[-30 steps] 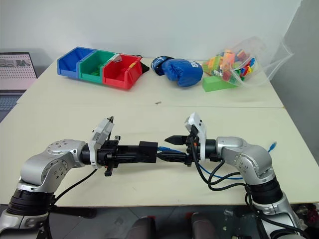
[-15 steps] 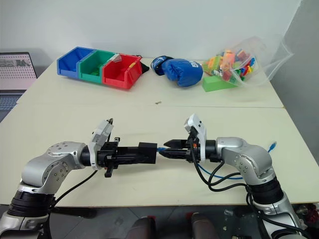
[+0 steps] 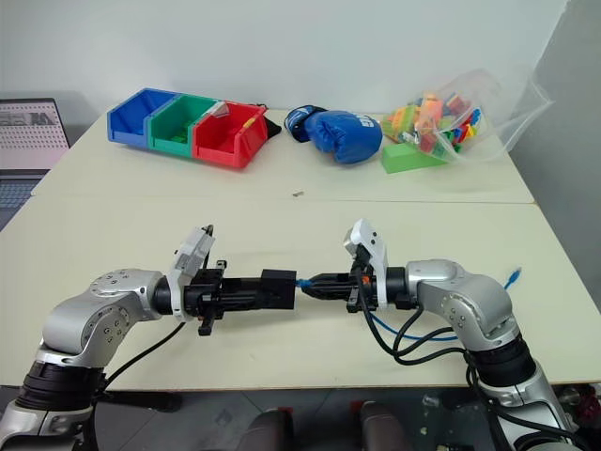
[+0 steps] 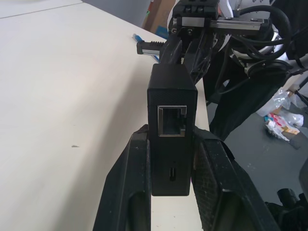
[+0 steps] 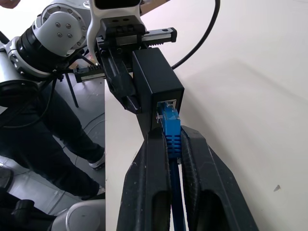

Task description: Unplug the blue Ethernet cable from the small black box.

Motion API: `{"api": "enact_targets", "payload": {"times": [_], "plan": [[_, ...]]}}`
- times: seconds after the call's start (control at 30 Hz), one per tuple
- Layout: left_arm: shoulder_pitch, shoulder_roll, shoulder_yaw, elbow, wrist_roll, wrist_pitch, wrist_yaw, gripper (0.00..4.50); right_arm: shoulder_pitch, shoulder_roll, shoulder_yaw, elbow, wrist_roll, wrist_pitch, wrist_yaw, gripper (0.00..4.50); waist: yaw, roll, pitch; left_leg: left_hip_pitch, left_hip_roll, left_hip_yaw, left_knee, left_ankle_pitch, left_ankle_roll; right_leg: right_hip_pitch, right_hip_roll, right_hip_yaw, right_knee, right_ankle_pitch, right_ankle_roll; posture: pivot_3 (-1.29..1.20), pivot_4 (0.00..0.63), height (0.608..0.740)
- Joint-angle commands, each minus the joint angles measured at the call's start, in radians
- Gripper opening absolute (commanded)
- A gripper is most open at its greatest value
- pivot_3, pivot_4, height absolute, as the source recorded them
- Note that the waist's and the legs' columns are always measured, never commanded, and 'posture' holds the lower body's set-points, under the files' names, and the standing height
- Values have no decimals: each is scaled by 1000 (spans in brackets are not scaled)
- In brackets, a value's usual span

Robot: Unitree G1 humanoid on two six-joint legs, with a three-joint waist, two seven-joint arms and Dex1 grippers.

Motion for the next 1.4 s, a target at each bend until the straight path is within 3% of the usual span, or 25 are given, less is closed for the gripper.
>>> {"api": "enact_targets", "payload": {"times": [0.03, 0.1, 0.3, 0.67, 1.4], "plan": [[18, 22, 6, -2, -6, -20, -52, 792, -13, -3, -27, -51, 47, 3, 23, 35, 0, 0, 0, 0, 0, 0, 0, 0, 0, 0, 0, 0, 0, 0, 0, 0, 150, 740], [22, 29, 18, 32, -10, -31, -83, 792, -23, 14, -31, -50, 52, 9, 11, 740, -1, 0, 0, 0, 0, 0, 0, 0, 0, 0, 0, 0, 0, 0, 0, 0, 150, 740], [17, 61, 17, 93, 9, -47, -141, 792, -5, -8, -75, -83, 111, 45, 13, 1867, -7, 0, 0, 0, 0, 0, 0, 0, 0, 0, 0, -1, 0, 0, 0, 0, 150, 740], [41, 50, 47, 13, -41, 12, -92, 792, 82, 96, -63, -76, 92, 2, -113, 1871, -11, 1, 1, -1, 0, 0, -1, 0, 0, -1, 0, 1, -1, 0, 0, 0, 150, 740], [38, 39, 69, -32, -75, 31, -29, 792, 61, 123, -26, -10, 78, -18, -68, 1871, -13, 1, 1, -1, 0, 0, -1, 0, 0, -1, 0, 1, -1, 0, 0, 0, 150, 740]]}}
